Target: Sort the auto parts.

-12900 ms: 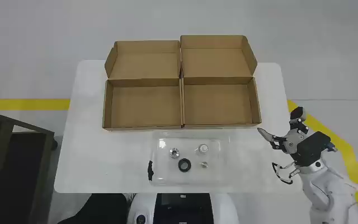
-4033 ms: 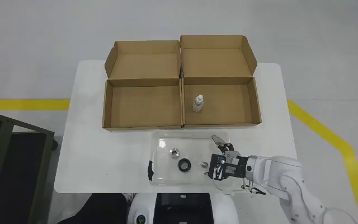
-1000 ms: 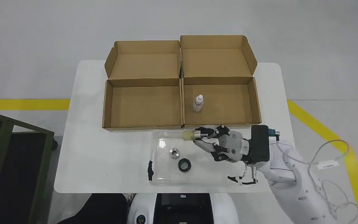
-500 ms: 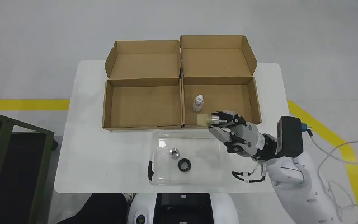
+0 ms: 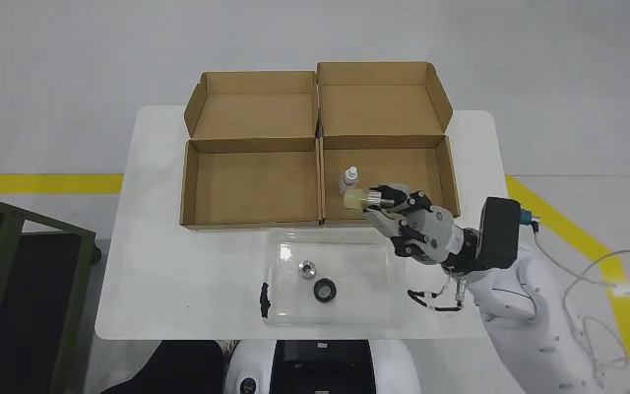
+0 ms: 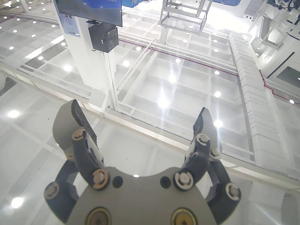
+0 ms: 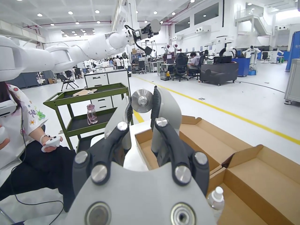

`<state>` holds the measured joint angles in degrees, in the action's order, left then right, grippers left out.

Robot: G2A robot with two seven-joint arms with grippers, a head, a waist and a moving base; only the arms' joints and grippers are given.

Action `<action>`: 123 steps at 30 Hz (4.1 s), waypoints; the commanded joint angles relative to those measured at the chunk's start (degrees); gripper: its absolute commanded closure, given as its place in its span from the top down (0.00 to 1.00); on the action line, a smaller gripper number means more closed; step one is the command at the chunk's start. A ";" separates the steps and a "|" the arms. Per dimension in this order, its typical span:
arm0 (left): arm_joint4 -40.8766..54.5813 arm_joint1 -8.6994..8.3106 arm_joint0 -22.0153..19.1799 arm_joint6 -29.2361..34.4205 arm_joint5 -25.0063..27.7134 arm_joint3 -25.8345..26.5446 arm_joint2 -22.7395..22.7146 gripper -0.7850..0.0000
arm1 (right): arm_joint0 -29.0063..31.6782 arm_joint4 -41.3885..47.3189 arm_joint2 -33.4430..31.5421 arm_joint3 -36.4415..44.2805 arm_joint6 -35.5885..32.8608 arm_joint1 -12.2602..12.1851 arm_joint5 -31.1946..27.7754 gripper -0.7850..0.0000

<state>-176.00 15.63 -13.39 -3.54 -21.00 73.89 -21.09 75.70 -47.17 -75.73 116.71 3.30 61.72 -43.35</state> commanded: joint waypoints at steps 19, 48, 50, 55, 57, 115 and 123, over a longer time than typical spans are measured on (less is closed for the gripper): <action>0.00 0.00 0.00 0.00 0.00 0.00 0.00 1.00 | -3.22 -10.65 -4.64 -9.01 -12.43 -0.54 9.30 0.00; 0.00 0.00 0.00 0.00 0.00 0.00 0.00 1.00 | -13.75 -21.97 5.56 -24.60 -25.30 0.52 12.47 0.00; 0.00 0.00 0.00 0.00 0.00 0.00 0.00 1.00 | -14.94 -22.30 6.81 -26.10 -26.16 0.77 12.64 0.00; 0.00 0.00 0.00 0.00 0.00 0.00 0.00 1.00 | -17.49 -22.96 9.38 -29.16 -27.51 1.36 13.12 0.00; 0.00 0.00 0.00 0.00 0.00 0.00 0.00 1.00 | -18.34 -23.39 10.17 -29.96 -27.90 1.55 13.39 0.00; 0.00 0.00 0.00 0.00 0.00 0.00 0.00 1.00 | 6.03 -37.18 5.51 3.55 -23.35 -2.13 -4.66 0.98; 0.00 0.00 0.00 0.00 0.00 0.00 0.00 1.00 | 7.20 -39.64 7.59 2.18 -22.49 -2.41 -6.29 0.90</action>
<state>-176.00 15.63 -13.39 -3.54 -21.00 73.89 -21.09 82.98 -86.65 -68.54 119.26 -19.31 59.31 -49.52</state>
